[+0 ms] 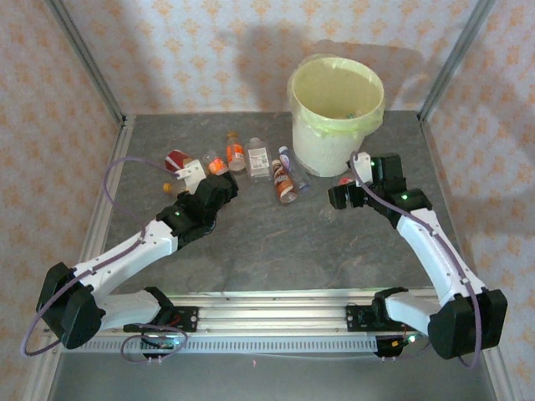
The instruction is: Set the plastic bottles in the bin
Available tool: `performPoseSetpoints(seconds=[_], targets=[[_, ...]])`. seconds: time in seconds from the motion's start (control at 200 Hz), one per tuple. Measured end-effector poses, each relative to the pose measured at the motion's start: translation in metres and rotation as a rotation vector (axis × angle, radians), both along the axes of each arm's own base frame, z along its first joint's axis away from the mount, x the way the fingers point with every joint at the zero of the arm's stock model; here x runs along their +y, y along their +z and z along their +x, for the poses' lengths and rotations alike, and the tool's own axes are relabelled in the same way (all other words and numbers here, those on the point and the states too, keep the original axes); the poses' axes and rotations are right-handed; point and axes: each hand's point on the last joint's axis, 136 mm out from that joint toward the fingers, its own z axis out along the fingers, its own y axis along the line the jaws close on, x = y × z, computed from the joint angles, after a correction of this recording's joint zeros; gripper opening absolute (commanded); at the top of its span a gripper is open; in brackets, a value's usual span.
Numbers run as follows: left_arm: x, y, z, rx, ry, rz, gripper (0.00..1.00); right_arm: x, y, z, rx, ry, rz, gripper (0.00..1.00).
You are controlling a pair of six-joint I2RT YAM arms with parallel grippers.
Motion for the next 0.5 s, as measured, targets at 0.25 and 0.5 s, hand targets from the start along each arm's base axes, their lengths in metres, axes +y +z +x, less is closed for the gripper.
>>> performPoseSetpoints(seconds=[0.25, 0.5], targets=[[0.0, -0.002, 0.001, 0.005, 0.002, 0.003, 1.0, -0.007, -0.045, 0.035, 0.193, -0.221, 0.008, 0.99], [0.001, -0.003, 0.0, 0.013, 0.004, 0.011, 1.0, -0.031, -0.069, 0.05, 0.217, -0.688, 0.184, 0.99]])
